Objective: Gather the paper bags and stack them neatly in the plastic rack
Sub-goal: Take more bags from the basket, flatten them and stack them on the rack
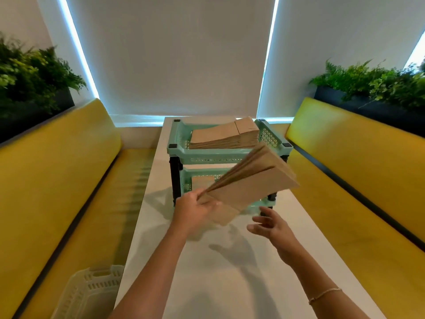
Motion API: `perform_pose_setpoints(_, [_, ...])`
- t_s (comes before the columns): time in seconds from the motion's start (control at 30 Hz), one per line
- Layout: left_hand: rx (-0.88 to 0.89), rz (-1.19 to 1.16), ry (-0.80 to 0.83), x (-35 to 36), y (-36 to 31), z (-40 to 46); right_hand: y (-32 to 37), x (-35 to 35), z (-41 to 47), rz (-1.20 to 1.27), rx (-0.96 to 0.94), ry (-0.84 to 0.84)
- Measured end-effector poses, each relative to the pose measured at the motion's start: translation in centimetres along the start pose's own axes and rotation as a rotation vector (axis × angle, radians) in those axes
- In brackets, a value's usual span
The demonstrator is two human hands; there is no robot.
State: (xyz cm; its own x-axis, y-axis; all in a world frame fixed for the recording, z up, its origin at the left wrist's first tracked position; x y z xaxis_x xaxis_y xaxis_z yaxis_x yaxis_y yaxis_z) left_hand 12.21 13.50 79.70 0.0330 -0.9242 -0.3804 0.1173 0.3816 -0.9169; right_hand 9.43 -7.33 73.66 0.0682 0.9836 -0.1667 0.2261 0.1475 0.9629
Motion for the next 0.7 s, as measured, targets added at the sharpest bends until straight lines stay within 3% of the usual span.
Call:
perform_pose_setpoints(0.07, [-0.041, -0.366, -0.056, 0.9, -1.8, 0.3, 2.2, 2.0, -0.1, 0.07, -0.013, 0.132])
perform_pose_setpoints(0.13, [-0.119, -0.668, -0.12, 2.1, -3.0, 0.7, 4.7, 3.7, 0.3, 0.262, -0.065, 0.141])
perform_pose_setpoints(0.23, [-0.145, -0.803, -0.226, 3.3, -4.0, 1.9, 8.4, 4.7, 1.5, 0.567, -0.105, 0.024])
perform_pose_setpoints(0.3, [-0.176, -0.804, -0.263, 3.2, -5.0, 2.8, 10.6, 4.6, 2.2, 0.62, -0.151, 0.016])
perform_pose_setpoints(0.4, [-0.213, -0.9, -0.268, 1.9, -6.6, 4.9, 13.5, 3.4, 3.0, 0.467, -0.215, 0.012])
perform_pose_setpoints(0.53, [-0.094, -1.031, -0.347, -1.9, -8.6, 9.8, 17.7, 0.1, 5.6, 0.156, -0.263, -0.078])
perform_pose_setpoints(0.7, [-0.028, -0.744, -0.333, -4.5, -10.2, 17.1, 23.6, -3.9, 11.8, -0.133, -0.321, -0.317])
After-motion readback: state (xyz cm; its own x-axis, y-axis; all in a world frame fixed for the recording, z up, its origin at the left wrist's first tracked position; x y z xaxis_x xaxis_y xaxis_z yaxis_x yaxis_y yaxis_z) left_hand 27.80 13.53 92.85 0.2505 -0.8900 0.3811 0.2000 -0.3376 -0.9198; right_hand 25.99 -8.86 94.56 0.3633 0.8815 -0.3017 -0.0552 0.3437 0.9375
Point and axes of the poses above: each hand's wrist, its own z-axis towards the middle knuckle, its own x-axis out of the palm, y = z × x, the point moved 1 cm from there along z, towards the middle knuckle, and after that the axes turned 5 degrees about -z, right-handed, at the moved point
